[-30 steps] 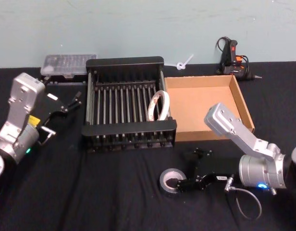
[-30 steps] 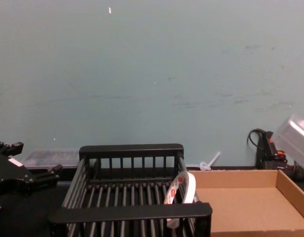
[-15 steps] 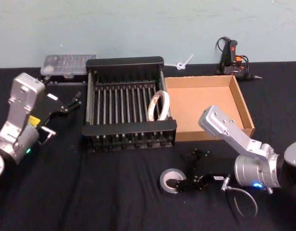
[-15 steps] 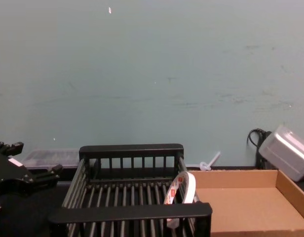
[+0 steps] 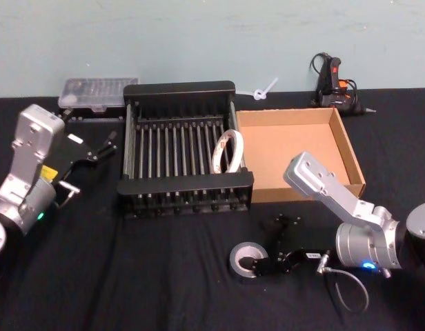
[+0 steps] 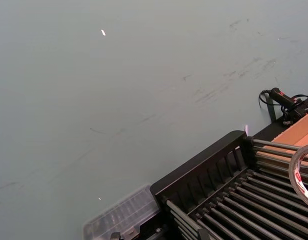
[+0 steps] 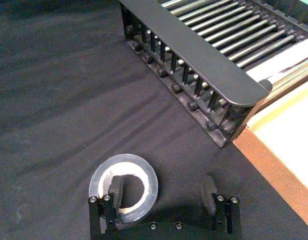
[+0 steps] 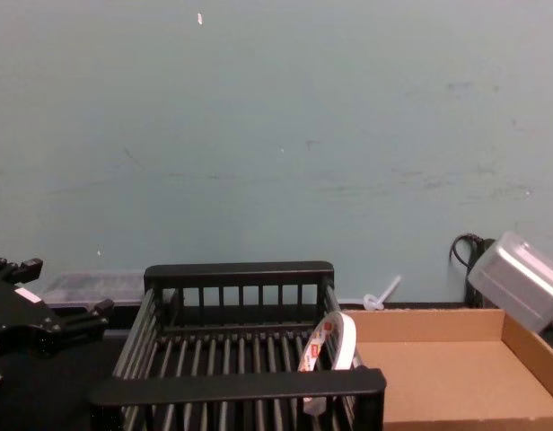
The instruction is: Pick up the white tape and place it into the black box , Pick up the silver tape and place it into the brown box.
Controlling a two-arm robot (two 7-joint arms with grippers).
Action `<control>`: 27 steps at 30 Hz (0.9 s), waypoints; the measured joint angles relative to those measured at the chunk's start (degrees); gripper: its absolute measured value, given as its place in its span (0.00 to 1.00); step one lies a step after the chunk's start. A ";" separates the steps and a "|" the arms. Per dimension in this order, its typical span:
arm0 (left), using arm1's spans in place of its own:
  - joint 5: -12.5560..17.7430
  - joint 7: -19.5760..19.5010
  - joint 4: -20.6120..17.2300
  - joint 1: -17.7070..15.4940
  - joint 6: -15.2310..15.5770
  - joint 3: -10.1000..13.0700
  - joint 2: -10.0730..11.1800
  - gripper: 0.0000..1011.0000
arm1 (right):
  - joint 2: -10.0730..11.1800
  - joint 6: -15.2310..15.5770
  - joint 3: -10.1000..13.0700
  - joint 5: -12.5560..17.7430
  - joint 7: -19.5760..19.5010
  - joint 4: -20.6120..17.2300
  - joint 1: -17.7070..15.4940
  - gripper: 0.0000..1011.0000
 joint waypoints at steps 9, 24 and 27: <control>0.00 0.00 0.00 0.00 0.00 0.00 0.00 0.99 | 0.04 0.01 0.02 0.00 -0.01 -0.07 -0.04 0.97; 0.00 0.00 0.00 0.00 0.00 0.00 0.00 0.99 | 0.08 -0.01 0.02 0.02 -0.07 -0.14 -0.04 0.61; 0.00 0.00 0.00 0.00 0.00 0.00 0.00 0.99 | 0.09 -0.01 0.02 0.03 -0.07 -0.14 -0.04 0.50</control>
